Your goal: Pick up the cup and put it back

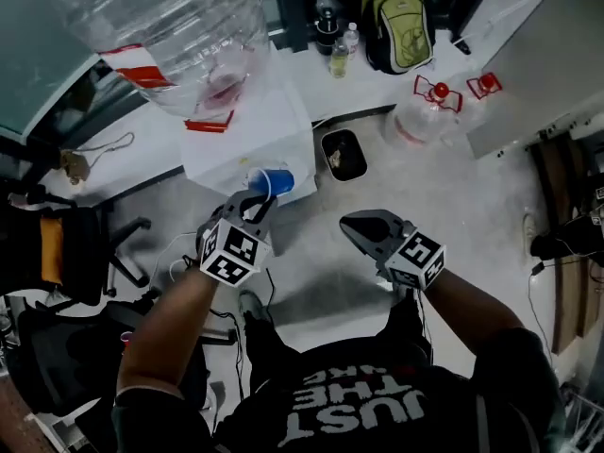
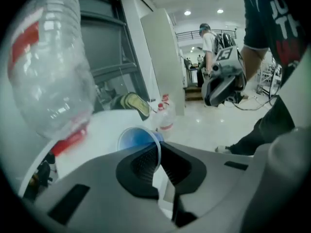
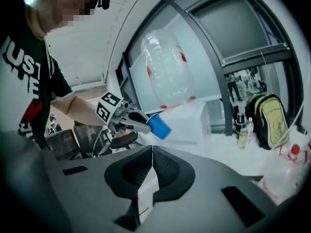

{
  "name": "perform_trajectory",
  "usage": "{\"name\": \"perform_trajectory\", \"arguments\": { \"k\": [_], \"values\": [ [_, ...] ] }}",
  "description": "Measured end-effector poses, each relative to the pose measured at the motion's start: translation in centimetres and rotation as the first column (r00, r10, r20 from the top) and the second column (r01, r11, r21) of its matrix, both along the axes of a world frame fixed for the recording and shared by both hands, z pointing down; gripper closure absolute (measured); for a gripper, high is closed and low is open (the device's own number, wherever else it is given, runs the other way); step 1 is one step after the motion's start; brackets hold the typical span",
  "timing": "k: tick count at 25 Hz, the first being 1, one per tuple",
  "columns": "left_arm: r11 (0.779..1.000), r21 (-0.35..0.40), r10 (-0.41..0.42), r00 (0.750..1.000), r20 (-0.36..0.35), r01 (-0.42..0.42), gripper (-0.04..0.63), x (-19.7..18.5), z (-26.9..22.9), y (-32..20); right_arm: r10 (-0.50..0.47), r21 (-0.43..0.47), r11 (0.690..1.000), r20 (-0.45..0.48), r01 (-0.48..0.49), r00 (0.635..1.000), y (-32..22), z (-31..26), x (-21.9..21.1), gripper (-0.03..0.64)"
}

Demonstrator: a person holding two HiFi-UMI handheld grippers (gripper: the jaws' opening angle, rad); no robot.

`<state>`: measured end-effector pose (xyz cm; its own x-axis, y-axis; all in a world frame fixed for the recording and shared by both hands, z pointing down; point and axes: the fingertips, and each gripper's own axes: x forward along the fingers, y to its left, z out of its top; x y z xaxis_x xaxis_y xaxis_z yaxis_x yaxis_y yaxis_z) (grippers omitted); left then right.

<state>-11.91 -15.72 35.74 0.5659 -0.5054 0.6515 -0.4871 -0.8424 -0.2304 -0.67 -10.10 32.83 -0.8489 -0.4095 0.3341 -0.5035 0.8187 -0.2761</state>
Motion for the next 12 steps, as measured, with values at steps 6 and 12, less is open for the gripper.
{"name": "perform_trajectory", "arguments": {
  "k": [6,12],
  "values": [
    [0.992,0.123,0.031,0.996,-0.085,-0.020,0.577,-2.6,-19.5,4.4,-0.041,0.115,0.993,0.056,0.035,0.998,0.2,-16.4,-4.4,0.583],
    [0.966,0.257,0.034,0.999,-0.006,-0.031,0.577,-4.9,-25.8,10.1,-0.074,0.216,0.975,0.094,0.052,0.993,1.6,-25.8,-5.9,0.583]
  ]
}}
